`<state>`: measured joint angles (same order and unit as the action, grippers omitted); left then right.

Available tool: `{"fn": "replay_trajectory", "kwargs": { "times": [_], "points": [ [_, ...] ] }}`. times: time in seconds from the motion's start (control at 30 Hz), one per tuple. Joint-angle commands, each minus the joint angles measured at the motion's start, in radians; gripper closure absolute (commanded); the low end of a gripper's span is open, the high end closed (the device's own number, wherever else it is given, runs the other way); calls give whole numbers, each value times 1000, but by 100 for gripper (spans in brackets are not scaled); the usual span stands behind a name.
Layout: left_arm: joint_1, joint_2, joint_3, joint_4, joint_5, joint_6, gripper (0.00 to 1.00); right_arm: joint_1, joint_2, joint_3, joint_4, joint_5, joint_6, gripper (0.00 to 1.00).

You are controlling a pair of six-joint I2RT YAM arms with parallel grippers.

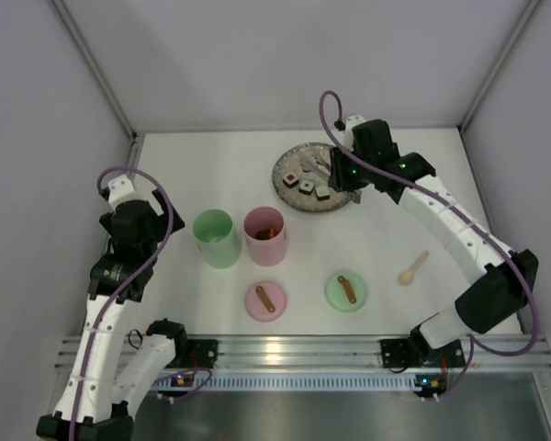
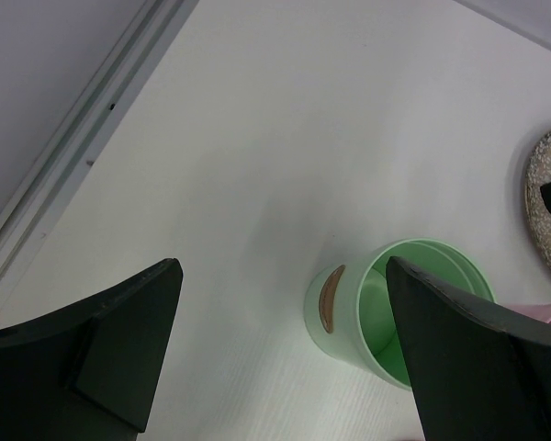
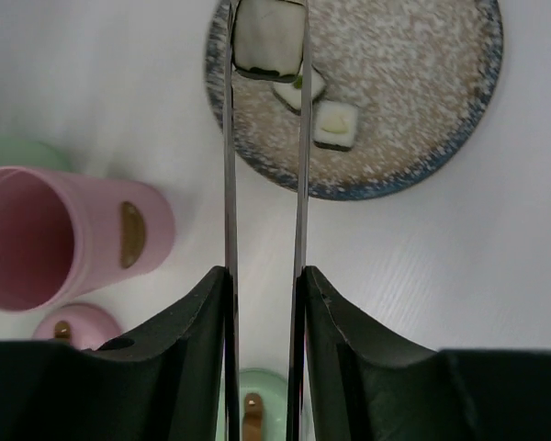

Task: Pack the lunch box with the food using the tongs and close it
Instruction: Pick up the fake food from the plate, then place the fake food in the packing box.

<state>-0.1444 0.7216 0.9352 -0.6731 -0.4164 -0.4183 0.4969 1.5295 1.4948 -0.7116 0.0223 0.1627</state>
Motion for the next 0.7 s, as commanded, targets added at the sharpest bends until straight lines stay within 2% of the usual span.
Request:
{"fn": "replay_trajectory", "kwargs": {
  "times": [0.0, 0.23, 0.47, 0.67],
  "points": [
    [17, 1, 24, 44, -16, -25, 1, 73, -100, 93, 70, -136, -17, 80],
    [40, -4, 20, 46, -47, -34, 1, 241, -111, 163, 41, -257, -49, 80],
    [58, -4, 19, 44, -56, -48, 1, 472, -60, 217, -5, -173, -78, 78],
    [86, -4, 28, 43, -91, -62, 1, 545, 15, 251, -32, -107, -103, 75]
  ]
}}
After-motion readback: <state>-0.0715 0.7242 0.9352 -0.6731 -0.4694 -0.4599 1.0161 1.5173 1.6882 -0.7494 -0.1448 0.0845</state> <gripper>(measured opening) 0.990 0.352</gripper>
